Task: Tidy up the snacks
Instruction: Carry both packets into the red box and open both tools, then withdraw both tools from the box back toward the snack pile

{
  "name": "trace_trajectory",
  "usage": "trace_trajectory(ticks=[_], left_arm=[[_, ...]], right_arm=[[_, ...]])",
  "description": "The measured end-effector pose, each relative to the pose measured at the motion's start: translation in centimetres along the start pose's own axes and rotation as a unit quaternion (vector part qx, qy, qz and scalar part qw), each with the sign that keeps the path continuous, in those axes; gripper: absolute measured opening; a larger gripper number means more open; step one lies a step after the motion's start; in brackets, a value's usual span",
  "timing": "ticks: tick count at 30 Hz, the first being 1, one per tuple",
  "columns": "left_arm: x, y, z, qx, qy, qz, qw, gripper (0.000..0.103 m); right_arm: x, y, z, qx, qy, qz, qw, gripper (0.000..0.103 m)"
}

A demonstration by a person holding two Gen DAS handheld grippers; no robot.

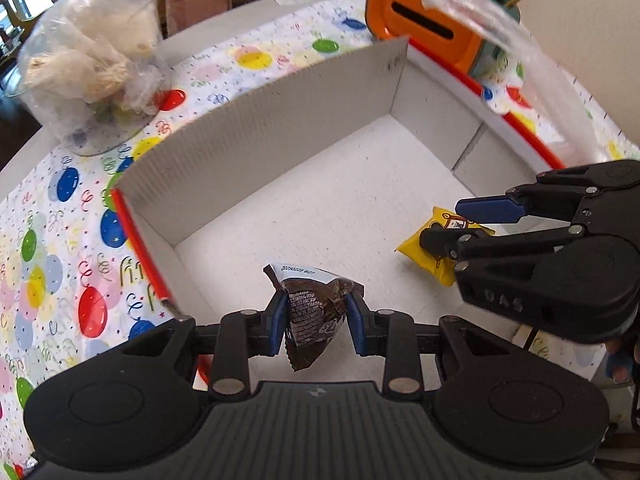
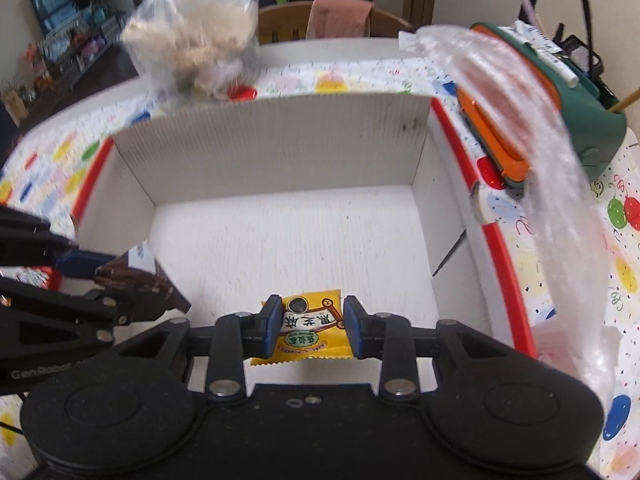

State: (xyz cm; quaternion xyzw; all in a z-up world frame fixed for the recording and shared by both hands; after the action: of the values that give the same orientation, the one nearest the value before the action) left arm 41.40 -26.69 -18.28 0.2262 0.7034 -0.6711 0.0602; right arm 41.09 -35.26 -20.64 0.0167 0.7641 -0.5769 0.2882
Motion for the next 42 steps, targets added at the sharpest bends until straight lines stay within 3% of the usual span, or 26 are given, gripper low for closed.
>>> trace_trajectory(ticks=[11,16,26,42], left_arm=[[0.8,1.4,0.9,-0.008,0.025,-0.012,0.9996,0.032],[0.9,0.6,1.0,0.001,0.016,0.001,0.9999,0.039],[2.2,-4.3,-1.2,0.014,-0.013,0.052,0.9985,0.043],[6.6,-11.9,-6.3,0.014,-0.050,0.123,0.9910,0.047]], right_arm=[[0.6,1.0,-0.2,0.001,-0.013,-0.022,1.000,0.033],[0.2,0.3,-0.3,-0.009,-0.006,-0.010,1.000,0.036],[0.2,-4.2,-2.1,-0.014,0.001,0.038,0.999,0.043],[0.4,-10.2,-9.9,-0.039,-0.012,0.110,0.993,0.055]])
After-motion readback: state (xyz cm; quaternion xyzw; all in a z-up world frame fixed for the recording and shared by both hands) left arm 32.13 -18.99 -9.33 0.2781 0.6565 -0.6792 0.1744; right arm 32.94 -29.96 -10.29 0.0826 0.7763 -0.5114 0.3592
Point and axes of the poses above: each gripper's, at about its wrist camera, not at the fingertips, and y roughly the way its jaws point, z to its right, x to its underside, the point moved 10 cm from there along y, roughly the way its jaws point, and after that the axes turned 7 degrees about -x, right-handed, at the moved point
